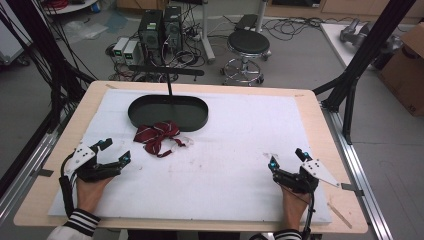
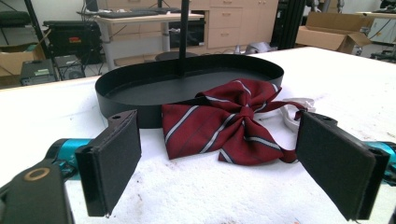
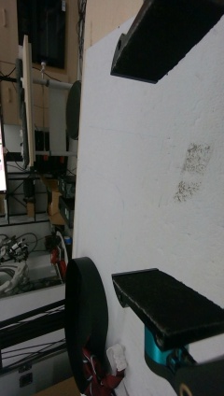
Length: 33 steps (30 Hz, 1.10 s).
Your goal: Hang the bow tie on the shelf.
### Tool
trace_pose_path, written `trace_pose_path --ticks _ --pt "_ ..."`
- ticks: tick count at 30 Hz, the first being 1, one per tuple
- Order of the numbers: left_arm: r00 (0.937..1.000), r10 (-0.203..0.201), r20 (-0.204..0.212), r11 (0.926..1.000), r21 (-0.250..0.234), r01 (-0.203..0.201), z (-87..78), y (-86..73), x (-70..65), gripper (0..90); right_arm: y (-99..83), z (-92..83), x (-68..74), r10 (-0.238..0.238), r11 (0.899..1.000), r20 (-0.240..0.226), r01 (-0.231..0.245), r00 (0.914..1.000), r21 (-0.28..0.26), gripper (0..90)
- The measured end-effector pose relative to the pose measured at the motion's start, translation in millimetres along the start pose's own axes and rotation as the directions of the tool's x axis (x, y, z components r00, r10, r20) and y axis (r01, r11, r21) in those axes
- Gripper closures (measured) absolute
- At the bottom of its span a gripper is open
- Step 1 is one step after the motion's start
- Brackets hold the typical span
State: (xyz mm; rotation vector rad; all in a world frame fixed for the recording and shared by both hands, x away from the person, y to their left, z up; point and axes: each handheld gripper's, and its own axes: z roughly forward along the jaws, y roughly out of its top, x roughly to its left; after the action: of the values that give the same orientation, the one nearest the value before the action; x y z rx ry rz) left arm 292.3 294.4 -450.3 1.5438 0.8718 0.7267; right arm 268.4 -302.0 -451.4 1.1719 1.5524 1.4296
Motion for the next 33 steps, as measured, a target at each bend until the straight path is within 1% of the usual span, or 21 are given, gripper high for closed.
trace_pose_path --ticks 3,8,9,11,12,14,18,20,23,26,27,28,29,30,31,32,33 --pt "0.9999 0.005 -0.009 1.0000 -0.001 -0.005 -0.3 -0.1 -1.0 14.8 -0.1 -0.2 -0.1 0.001 1.000 0.000 -0.001 1.0000 0.001 2.0" --pt "0.9999 0.008 -0.011 0.9999 0.007 -0.008 0.2 0.5 -1.2 14.8 0.0 -0.2 -0.2 0.005 1.000 0.001 -0.005 1.0000 0.000 2.0" --pt "0.9999 0.005 -0.009 0.9998 0.018 -0.005 0.8 1.1 -1.2 14.8 0.0 -0.2 -0.3 0.004 1.000 0.001 -0.004 1.0000 0.000 2.0" --pt "0.9998 -0.016 0.012 0.9986 0.051 0.016 2.7 4.0 -1.4 14.8 0.0 -0.2 -0.3 0.005 1.000 0.001 -0.005 1.0000 0.000 2.0" --pt "0.9998 -0.009 0.019 0.9981 0.061 0.008 3.4 6.6 -1.9 14.9 0.0 -0.2 -0.4 0.003 1.000 0.001 -0.003 1.0000 0.000 2.0" --pt "0.9994 0.019 0.029 0.9966 0.079 -0.022 5.0 13.8 -3.9 15.0 -0.1 -0.3 -0.1 0.004 1.000 0.000 -0.004 1.0000 -0.001 2.0" --pt "0.9978 0.044 0.050 0.9914 0.121 -0.049 9.1 31.1 -6.8 15.0 -0.1 -0.4 -0.3 0.007 1.000 0.000 -0.007 1.0000 -0.003 2.0" --pt "0.9966 0.049 0.067 0.9888 0.138 -0.058 13.0 38.6 -8.6 15.1 -0.1 -0.4 -0.3 0.007 1.000 0.000 -0.007 1.0000 -0.003 2.0" --pt "0.9937 0.066 0.090 0.9825 0.168 -0.081 20.4 48.9 -12.7 15.2 -0.1 -0.4 -1.0 0.004 1.000 -0.001 -0.004 1.0000 -0.008 2.0" --pt "0.9887 0.086 0.123 0.9749 0.194 -0.109 30.0 58.7 -19.6 15.2 -0.2 -0.8 -1.2 0.012 1.000 -0.005 -0.012 0.9999 -0.007 2.0" --pt "0.9859 0.095 0.138 0.9717 0.202 -0.122 33.9 61.3 -22.2 15.3 -0.2 -0.9 -1.3 0.012 1.000 -0.006 -0.012 0.9999 -0.007 2.0" --pt "0.9831 0.102 0.152 0.9675 0.215 -0.134 38.2 63.7 -25.4 15.9 -0.2 -0.8 -1.3 0.014 1.000 -0.006 -0.014 0.9999 -0.008 2.0" --pt "0.9795 0.110 0.169 0.9611 0.233 -0.148 42.8 65.9 -28.6 15.9 -0.3 -0.9 -1.4 0.014 1.000 -0.005 -0.014 0.9999 -0.007 2.0" --pt "0.9767 0.113 0.182 0.9544 0.254 -0.158 47.4 68.1 -32.0 15.9 -0.3 -0.9 -1.4 0.014 1.000 -0.005 -0.014 0.9999 -0.007 2.0" --pt "0.9727 0.123 0.197 0.9457 0.274 -0.175 53.0 71.1 -36.3 16.2 -0.2 -0.8 -1.4 0.015 1.000 -0.005 -0.016 0.9999 -0.008 2.0" --pt "0.9708 0.128 0.202 0.9423 0.280 -0.183 55.1 72.3 -38.0 16.6 -0.2 -0.9 -1.4 0.016 1.000 -0.005 -0.016 0.9999 -0.008 2.0" --pt "0.9667 0.133 0.219 0.9363 0.292 -0.195 60.6 75.3 -42.1 16.6 -0.2 -0.9 -1.4 0.016 1.000 -0.005 -0.016 0.9999 -0.008 2.0"
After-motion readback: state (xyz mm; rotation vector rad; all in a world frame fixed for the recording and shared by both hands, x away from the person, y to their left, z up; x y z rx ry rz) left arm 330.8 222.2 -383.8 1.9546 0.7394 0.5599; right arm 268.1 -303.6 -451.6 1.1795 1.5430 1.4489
